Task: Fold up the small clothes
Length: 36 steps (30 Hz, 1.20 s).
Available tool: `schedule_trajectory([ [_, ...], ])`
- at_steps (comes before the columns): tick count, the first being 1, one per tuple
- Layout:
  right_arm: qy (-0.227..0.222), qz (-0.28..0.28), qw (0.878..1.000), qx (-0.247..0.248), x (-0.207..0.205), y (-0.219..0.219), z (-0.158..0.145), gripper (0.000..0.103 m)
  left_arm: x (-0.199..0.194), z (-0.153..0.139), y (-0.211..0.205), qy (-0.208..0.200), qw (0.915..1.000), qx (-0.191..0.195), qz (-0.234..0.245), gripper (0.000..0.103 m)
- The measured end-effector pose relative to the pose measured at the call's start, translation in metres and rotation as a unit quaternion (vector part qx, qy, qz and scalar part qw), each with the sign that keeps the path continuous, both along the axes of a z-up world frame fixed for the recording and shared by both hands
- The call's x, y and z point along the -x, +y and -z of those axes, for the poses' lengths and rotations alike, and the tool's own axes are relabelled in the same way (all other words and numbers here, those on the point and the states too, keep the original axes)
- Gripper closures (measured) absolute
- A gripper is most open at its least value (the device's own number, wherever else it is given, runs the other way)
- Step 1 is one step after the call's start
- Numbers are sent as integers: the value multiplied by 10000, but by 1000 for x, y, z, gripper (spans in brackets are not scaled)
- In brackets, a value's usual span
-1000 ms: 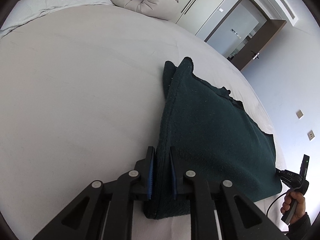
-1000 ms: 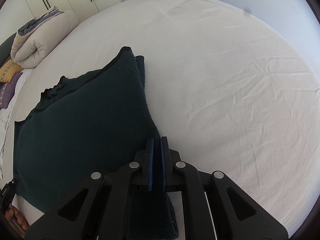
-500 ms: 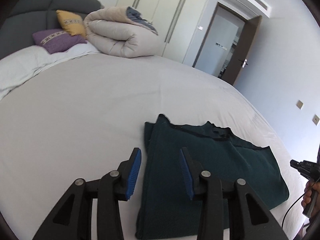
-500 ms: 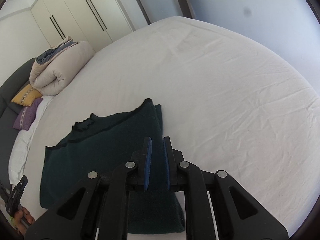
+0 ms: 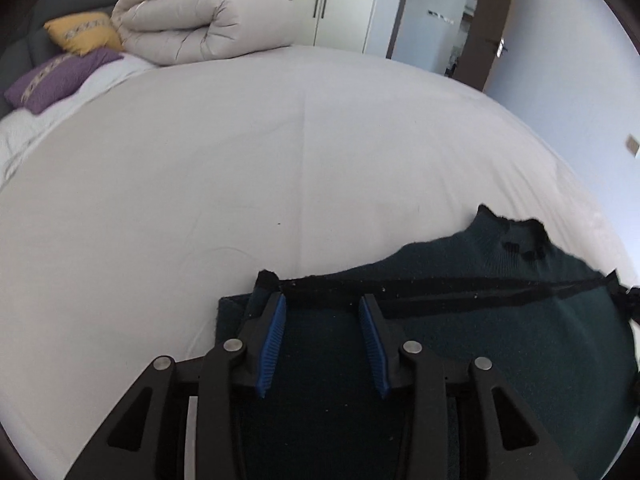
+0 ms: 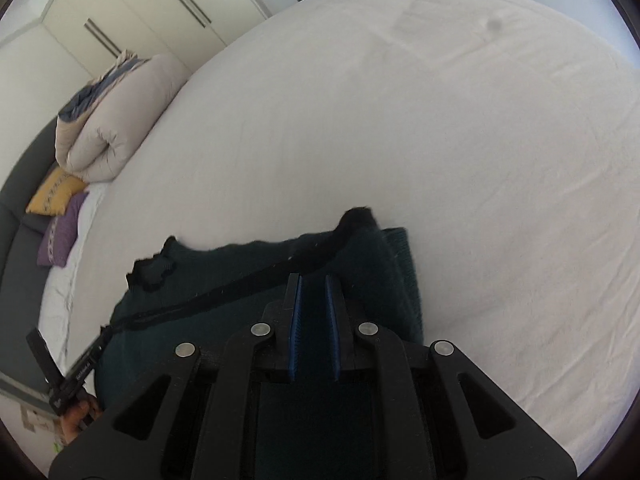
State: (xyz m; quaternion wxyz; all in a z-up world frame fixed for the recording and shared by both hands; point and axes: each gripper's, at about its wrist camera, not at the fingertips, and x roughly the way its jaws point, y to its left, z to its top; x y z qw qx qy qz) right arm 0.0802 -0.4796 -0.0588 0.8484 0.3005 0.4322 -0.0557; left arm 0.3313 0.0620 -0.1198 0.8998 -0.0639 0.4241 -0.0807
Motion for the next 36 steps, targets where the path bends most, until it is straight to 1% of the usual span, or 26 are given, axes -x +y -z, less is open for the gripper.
schedule_trajectory([
  [2, -169, 239, 9984, -483, 1, -15, 8, 94, 1, 0, 10, -18, 9997, 194, -118, 68],
  [3, -212, 275, 9978, -562, 1, -18, 8, 94, 2, 1, 12, -47, 9996, 239, -160, 68],
  [5, -210, 198, 9988, -406, 0, -11, 2, 92, 6, -1, 12, -144, 9994, 102, -287, 71],
  [6, -248, 90, 9993, -274, 1, -4, -2, 92, 10, -1, 12, -174, 9986, -90, -499, 92],
  [7, -323, -48, 9994, -145, 2, 5, -7, 92, 12, 0, 18, -182, 9973, -95, -709, 98],
  [9, -415, -291, 9987, 19, 3, 20, -9, 92, 15, 2, 31, -202, 9957, 204, -881, 98],
  [10, -357, -354, 9987, 78, 2, 24, -4, 92, 14, 3, 33, -180, 9957, 227, -880, 98],
  [11, -240, -358, 9990, 142, 0, 26, 5, 92, 14, 3, 30, -174, 9959, 136, -873, 98],
  [12, -251, -322, 9990, 165, -2, 24, 13, 92, 13, 3, 26, -190, 9961, -4, -861, 98],
  [14, -520, -244, 9984, 9, -3, 14, 19, 94, 14, 3, 21, -243, 9959, -158, -862, 98],
  [16, -537, -24, 9983, -246, -8, 3, 22, 94, 11, 7, 23, -279, 9957, -111, -878, 98],
  [17, -548, 37, 9982, -252, -10, 0, 21, 94, 9, 9, 23, -274, 9958, -66, -868, 98],
  [19, -457, 77, 9987, -207, -12, 1, 20, 94, 4, 9, 24, -224, 9960, -41, -863, 98],
  [21, -324, 121, 9994, 11, -5, 14, 7, 93, 6, 8, 23, -204, 9963, -39, -832, 98],
  [22, -442, 13, 9990, -29, 3, 26, -4, 92, 7, 7, 27, -187, 9965, 109, -804, 98],
  [24, -936, -360, 9938, -470, 30, 52, -24, 92, 13, 1, 40, -77, 9945, 625, -837, 98],
  [25, -1020, -631, 9907, -635, 39, 72, -29, 92, 22, -4, 45, -64, 9928, 845, -851, 91],
  [26, -986, -1053, 9869, -724, 45, 97, -30, 92, 35, -11, 46, -88, 9922, 893, -861, 81],
  [27, -909, -1416, 9831, -718, 50, 122, -27, 92, 50, -19, 45, -134, 9926, 819, -887, 46],
  [28, -836, -1717, 9792, -684, 53, 145, -23, 92, 69, -25, 45, -235, 9925, 816, -882, 31],
  [29, -720, -2081, 9735, -622, 55, 170, -16, 92, 87, -30, 44, -344, 9918, 865, -877, 11],
  [30, -560, -2428, 9669, -547, 56, 192, -8, 92, 105, -33, 44, -411, 9914, 887, -873, 6],
  [32, 28, -2905, 9556, -497, 54, 225, 20, 92, 135, -31, 42, -395, 9924, 891, -744, 6],
  [33, 240, -2883, 9562, -437, 54, 230, 32, 92, 145, -27, 41, -324, 9938, 828, -664, 6],
  [35, 47, -2637, 9624, -648, 61, 218, 35, 92, 158, -15, 45, -123, 9960, 629, -626, 7],
  [36, 75, -2387, 9685, -706, 63, 205, 32, 92, 162, -9, 52, -9, 9952, 711, -671, 9],
])
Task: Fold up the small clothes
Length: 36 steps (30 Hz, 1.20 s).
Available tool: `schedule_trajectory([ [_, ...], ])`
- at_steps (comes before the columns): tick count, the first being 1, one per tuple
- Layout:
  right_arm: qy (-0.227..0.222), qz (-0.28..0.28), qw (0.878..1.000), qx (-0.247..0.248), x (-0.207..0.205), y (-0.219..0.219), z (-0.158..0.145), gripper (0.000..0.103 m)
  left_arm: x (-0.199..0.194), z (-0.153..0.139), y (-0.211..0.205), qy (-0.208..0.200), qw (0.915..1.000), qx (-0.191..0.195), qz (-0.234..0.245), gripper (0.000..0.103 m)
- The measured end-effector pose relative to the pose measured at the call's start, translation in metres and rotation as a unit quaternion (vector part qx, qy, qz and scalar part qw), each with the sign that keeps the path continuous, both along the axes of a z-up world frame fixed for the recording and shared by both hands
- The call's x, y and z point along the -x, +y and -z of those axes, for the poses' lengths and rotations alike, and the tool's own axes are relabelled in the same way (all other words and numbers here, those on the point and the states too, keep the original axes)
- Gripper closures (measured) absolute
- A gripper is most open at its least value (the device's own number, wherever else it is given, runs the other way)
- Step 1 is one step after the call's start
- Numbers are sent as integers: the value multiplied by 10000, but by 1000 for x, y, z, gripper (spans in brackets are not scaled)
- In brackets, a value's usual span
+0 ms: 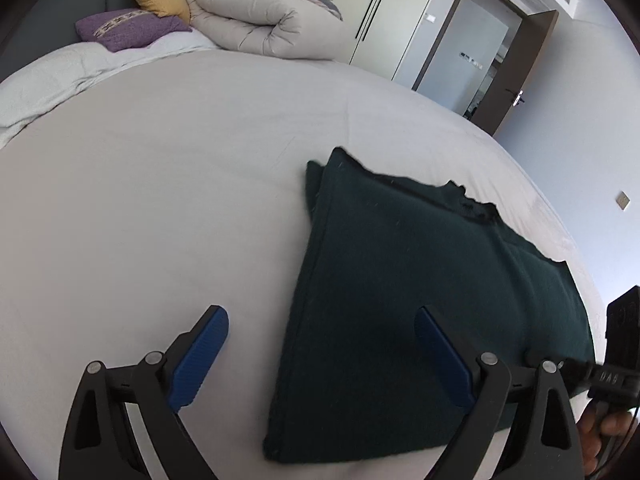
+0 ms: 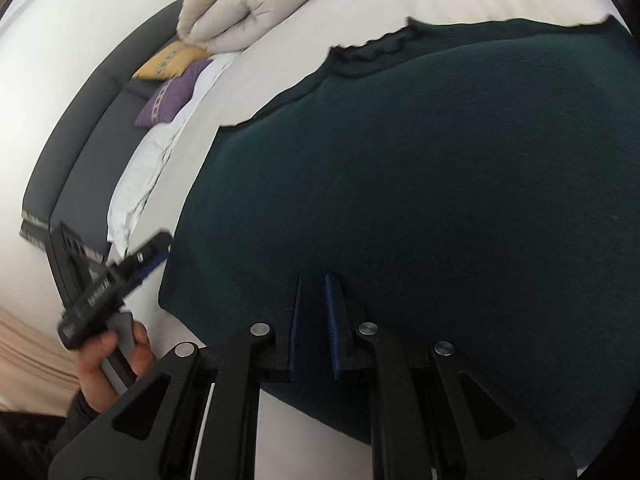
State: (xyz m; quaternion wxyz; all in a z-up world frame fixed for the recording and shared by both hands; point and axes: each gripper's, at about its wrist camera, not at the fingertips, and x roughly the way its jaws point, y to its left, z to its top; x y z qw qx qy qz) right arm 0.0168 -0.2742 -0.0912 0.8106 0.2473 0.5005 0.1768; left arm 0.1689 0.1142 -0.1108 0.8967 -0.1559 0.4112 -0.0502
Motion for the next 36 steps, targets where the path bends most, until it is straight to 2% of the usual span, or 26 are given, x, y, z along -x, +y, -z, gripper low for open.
schedule_trajectory([
  [3, 85, 1164, 9931, 79, 15, -54, -8, 92, 2, 5, 29, 161, 9973, 672, -259, 12],
  [5, 135, 1771, 9841, 25, 29, -82, -18, 91, -4, 3, 38, 234, 9955, 860, -306, 12],
  [6, 32, 1850, 9827, 3, 33, -87, -26, 90, -8, 4, 38, 319, 9952, 888, -260, 12],
  [9, -365, 1618, 9861, -77, 35, -74, -52, 79, -23, 10, 34, 560, 9932, 1017, -114, 11],
  [10, -444, 1456, 9882, -147, 31, -65, -59, 69, -27, 11, 31, 587, 9934, 979, -51, 11],
  [11, -517, 1310, 9897, -246, 25, -56, -64, 51, -32, 11, 29, 641, 9929, 1003, 9, 11],
  [13, -674, 1039, 9913, -438, 14, -35, -73, 44, -41, 12, 27, 792, 9888, 1261, 137, 11],
  [17, -522, 512, 9934, -878, -20, 5, -77, 44, -52, 14, 21, 911, 9821, 1584, 454, 12],
  [21, -253, 186, 9924, -1190, -55, 38, -72, 44, -50, 15, 9, 936, 9788, 1622, 830, 12],
  [26, 84, 18, 9886, -1505, -89, 59, -58, 44, -46, 17, -2, 1046, 9734, 1693, 1132, 13],
  [27, 128, 41, 9870, -1603, -94, 61, -53, 44, -46, 17, -1, 1074, 9724, 1750, 1110, 16],
  [29, 238, 73, 9823, -1859, -103, 65, -42, 44, -45, 19, 2, 1124, 9745, 1648, 1026, 28],
  [31, 336, 101, 9778, -2067, -110, 71, -30, 44, -44, 21, 2, 1159, 9787, 1388, 977, 42],
  [36, 607, 167, 9783, -1972, -122, 88, -1, 44, -40, 19, -7, 1113, 9849, 880, 997, 46],
])
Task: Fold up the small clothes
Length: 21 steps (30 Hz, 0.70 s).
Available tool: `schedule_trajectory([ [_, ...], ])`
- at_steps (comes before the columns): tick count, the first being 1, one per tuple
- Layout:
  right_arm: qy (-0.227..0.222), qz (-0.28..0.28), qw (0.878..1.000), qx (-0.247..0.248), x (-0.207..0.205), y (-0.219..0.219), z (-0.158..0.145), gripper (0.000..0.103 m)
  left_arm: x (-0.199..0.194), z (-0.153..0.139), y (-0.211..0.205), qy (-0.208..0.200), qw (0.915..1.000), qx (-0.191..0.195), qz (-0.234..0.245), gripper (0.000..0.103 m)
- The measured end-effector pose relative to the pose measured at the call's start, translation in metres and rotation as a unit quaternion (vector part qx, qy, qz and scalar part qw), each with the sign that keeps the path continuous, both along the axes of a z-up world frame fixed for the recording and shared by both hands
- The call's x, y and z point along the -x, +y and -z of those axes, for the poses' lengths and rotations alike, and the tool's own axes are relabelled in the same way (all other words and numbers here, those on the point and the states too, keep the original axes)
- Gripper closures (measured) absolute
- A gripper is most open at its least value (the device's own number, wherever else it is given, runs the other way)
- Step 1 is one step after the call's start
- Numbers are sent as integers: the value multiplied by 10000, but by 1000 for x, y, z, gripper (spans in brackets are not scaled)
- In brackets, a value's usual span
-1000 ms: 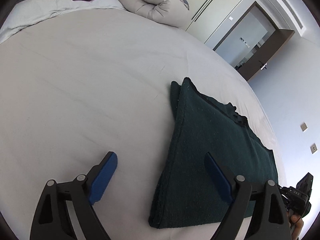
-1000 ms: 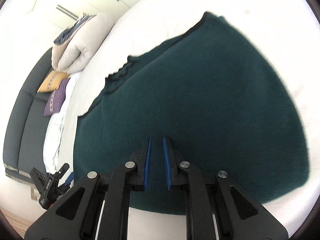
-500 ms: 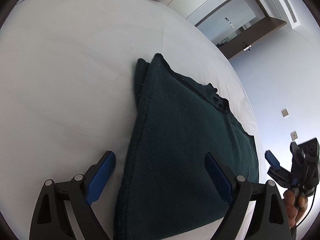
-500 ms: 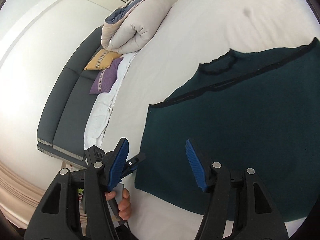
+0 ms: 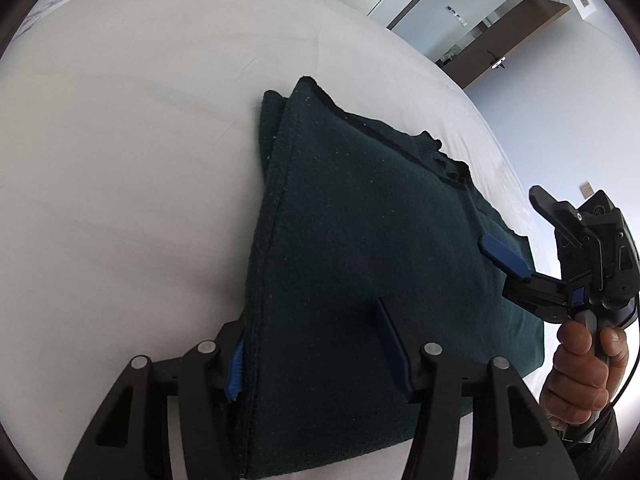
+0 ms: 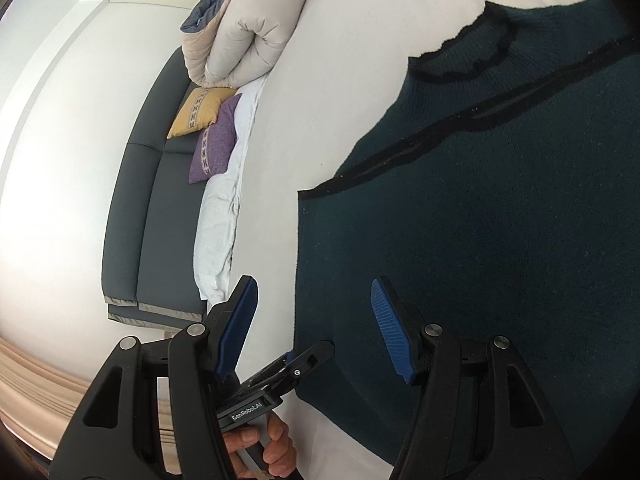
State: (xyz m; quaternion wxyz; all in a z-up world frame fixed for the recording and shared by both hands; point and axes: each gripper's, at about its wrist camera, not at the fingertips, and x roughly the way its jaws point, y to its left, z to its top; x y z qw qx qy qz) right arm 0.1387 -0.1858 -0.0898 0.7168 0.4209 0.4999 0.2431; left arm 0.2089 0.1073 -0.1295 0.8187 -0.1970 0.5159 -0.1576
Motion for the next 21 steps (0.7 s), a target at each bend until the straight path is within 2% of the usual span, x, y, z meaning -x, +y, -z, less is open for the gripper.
schedule_trajectory([
  [3, 64, -30, 10000, 13, -5, 8, 12, 44, 2, -2, -6, -71, 9995, -296, 27, 49],
  [10, 61, -92, 9999, 14, -13, 10, 20, 44, 3, -4, 1, -58, 9994, -325, -54, 61],
  [14, 39, -213, 9997, 102, -11, 15, 22, 44, 6, -6, 1, -82, 9992, -394, -46, 61],
  [21, 20, -325, 9993, 168, -10, 23, 21, 44, 5, -8, 2, -19, 9996, -266, 1, 61],
])
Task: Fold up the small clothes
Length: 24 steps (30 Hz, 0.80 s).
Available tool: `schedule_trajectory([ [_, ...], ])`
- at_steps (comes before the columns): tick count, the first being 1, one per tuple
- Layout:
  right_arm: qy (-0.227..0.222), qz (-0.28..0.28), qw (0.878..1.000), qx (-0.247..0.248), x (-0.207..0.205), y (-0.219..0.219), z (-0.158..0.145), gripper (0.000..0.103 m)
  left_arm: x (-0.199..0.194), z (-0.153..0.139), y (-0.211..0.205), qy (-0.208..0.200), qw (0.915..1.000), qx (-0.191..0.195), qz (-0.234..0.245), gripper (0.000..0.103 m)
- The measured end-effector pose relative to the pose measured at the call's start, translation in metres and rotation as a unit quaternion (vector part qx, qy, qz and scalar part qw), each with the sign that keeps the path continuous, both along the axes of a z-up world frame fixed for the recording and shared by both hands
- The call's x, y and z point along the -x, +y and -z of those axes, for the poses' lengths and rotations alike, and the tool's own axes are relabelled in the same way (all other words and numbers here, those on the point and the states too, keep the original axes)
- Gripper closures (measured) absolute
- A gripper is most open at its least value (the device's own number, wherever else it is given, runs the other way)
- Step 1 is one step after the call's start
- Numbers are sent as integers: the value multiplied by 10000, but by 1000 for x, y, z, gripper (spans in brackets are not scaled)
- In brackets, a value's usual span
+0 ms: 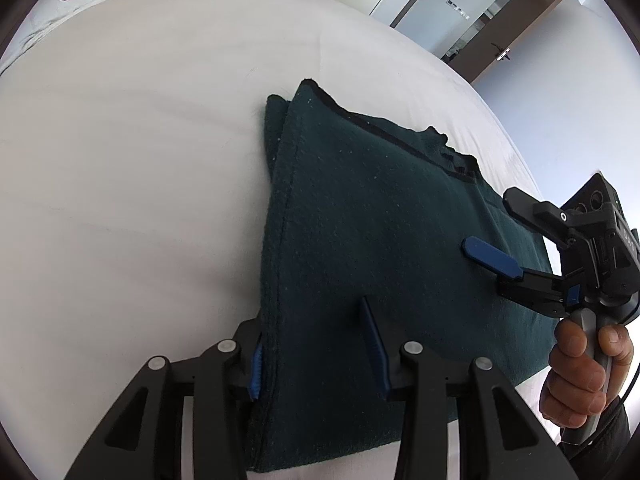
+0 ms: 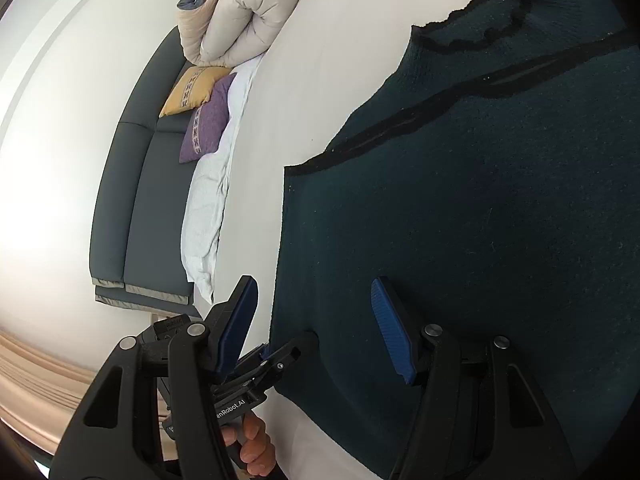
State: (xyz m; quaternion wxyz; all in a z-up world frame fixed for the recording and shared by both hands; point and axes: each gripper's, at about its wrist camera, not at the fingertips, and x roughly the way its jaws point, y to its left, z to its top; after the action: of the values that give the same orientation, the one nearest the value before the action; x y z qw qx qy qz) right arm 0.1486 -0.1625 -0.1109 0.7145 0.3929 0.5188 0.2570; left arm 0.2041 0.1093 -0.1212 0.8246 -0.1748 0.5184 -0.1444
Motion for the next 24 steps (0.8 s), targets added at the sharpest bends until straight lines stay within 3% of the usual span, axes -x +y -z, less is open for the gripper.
schedule_trajectory([
  [4, -11, -37, 10000, -5, -2, 1, -1, 44, 2, 1, 6, 177, 9991, 361, 132, 57],
  [10, -17, -96, 9999, -42, -6, 0, 1, 44, 0, 14, 29, 608, 9874, 1455, 145, 57],
  [15, -49, -217, 9997, -90, -12, 3, 0, 44, -4, 30, 49, 997, 9617, 2552, 25, 57],
  [17, -56, -249, 9996, -104, -14, 5, -1, 44, -4, 33, 53, 1051, 9566, 2717, 4, 55],
  [19, -51, -259, 9996, -120, -16, 6, 0, 44, 0, 31, 54, 1024, 9531, 2848, 27, 46],
  [22, -35, -294, 9995, -109, -17, 8, 1, 44, -2, 34, 52, 1066, 9472, 3025, 64, 46],
  [24, -24, -318, 9995, -77, -18, 11, 2, 44, -2, 33, 46, 1043, 9494, 2958, 146, 51],
])
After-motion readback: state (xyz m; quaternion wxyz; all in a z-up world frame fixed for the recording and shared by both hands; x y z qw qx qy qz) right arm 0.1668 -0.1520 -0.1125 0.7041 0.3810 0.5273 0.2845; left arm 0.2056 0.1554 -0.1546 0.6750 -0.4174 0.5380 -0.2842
